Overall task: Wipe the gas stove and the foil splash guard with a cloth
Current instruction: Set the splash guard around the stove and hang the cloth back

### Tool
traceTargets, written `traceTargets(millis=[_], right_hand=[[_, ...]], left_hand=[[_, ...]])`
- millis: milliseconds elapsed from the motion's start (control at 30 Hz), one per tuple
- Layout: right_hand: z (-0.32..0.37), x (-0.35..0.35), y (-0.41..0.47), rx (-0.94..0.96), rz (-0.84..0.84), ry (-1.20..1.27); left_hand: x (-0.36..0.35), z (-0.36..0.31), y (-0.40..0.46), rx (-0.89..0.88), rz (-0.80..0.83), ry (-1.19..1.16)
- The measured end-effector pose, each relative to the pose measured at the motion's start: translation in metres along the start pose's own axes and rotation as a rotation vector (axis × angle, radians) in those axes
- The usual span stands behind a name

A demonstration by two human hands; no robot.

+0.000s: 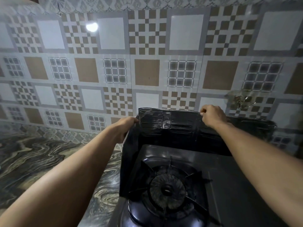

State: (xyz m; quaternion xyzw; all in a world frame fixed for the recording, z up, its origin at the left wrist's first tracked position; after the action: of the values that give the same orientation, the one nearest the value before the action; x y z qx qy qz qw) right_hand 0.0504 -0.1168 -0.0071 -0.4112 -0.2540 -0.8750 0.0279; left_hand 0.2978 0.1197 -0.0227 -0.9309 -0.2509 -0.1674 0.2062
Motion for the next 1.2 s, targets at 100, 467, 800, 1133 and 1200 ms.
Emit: traceTargets(millis=[100, 467, 800, 1133, 1200], right_hand=[[0.000, 0.000, 0.003, 0.026, -0.009, 0.019], [0.003, -0.002, 0.009, 0.023, 0.032, 0.014], [-0.001, 0.006, 0.009, 0.038, 0.029, 0.044], [-0.001, 0.009, 0.009, 0.026, 0.083, 0.002], [0.000, 0.010, 0.007, 0.023, 0.083, -0.009]], left_hand=[[0.002, -0.002, -0.001, -0.007, -0.034, 0.038], [0.002, -0.006, 0.000, -0.072, -0.058, 0.084], [-0.001, -0.006, 0.013, -0.080, -0.053, 0.084], [-0.001, -0.004, 0.020, -0.065, 0.042, 0.039], [0.000, -0.004, 0.018, -0.086, 0.077, 0.000]])
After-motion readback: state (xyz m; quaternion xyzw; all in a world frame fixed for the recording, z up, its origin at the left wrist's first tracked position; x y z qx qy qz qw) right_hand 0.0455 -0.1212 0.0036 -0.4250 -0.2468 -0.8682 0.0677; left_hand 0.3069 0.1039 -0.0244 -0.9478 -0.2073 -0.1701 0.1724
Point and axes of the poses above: each hand's wrist, its own y-axis towards the middle knuckle, its own x-axis out of the back of the hand, z = x × y, the point moved 5 cm from there along y, towards the middle knuckle, and after that the axes turned 13 degrees about y, right-handed, at the moved point
